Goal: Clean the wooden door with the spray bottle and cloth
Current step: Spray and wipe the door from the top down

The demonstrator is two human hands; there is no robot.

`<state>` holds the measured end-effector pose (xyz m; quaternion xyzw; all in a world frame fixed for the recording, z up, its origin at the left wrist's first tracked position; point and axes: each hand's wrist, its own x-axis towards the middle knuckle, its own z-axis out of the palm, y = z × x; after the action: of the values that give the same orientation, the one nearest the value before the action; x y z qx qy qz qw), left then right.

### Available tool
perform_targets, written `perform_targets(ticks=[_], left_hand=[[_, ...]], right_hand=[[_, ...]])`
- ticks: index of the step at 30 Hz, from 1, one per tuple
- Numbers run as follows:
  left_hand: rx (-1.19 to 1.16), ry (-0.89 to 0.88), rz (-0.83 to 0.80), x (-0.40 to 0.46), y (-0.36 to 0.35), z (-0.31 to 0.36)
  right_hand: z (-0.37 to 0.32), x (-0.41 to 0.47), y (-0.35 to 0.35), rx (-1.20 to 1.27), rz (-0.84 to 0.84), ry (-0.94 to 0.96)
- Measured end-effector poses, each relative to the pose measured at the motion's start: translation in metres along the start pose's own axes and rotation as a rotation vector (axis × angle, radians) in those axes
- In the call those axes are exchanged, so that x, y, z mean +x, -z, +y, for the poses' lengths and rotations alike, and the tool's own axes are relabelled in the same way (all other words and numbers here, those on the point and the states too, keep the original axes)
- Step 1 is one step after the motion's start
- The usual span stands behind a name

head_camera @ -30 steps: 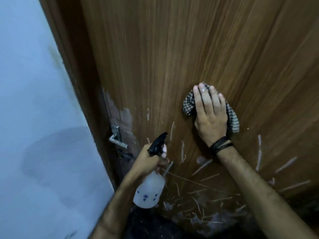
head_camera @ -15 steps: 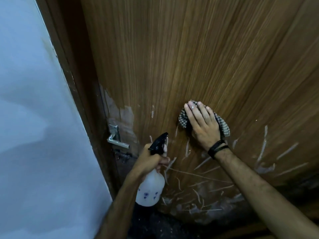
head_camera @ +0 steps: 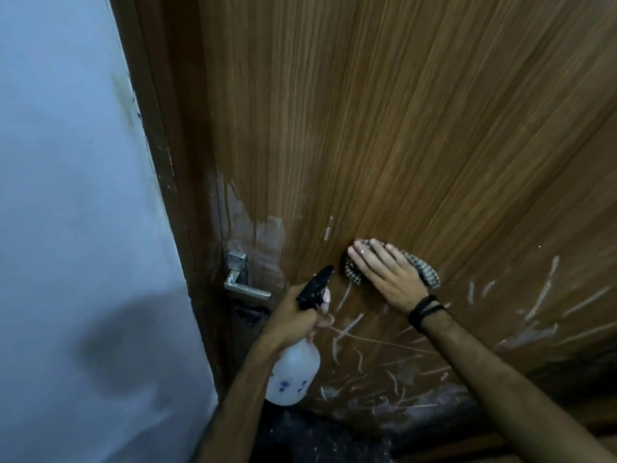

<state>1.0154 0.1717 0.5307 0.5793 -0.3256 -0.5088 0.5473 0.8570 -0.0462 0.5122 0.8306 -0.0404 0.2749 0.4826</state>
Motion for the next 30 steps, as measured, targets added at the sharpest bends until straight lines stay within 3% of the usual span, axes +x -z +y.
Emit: perform_targets(ticks=[5, 8, 14, 17, 23, 27, 30], left_hand=[[-0.028, -0.007, 0.076, 0.004, 0.005, -0.001], [-0.069, -0.018, 0.113, 0.009, 0.0, -0.001], [-0.161, -0.048, 0.232, 0.012, -0.004, -0.005], [-0.169, -0.067, 0.302, 0.008, -0.001, -0.008], [-0.211, -0.07, 0.415, 0.006, 0.0, -0.013], [-0.34, -0.046, 0.599, 0.009, -0.001, -0.015], [-0.365, -0.04, 0.648, 0.01, 0.0, -0.022]], right_hand=[[0.033, 0.083, 0.016, 0.127, 0.172, -0.296], [0.026, 0.107, 0.012, 0.127, 0.187, -0.242], [-0.014, 0.06, -0.005, 0.104, -0.013, 0.157], [-0.006, 0.052, 0.0, 0.091, -0.025, 0.124], [0.016, 0.112, 0.015, 0.179, 0.124, -0.151], [0.005, 0.134, 0.011, 0.232, 0.137, -0.17], [-0.012, 0.126, 0.002, 0.233, 0.111, -0.1]])
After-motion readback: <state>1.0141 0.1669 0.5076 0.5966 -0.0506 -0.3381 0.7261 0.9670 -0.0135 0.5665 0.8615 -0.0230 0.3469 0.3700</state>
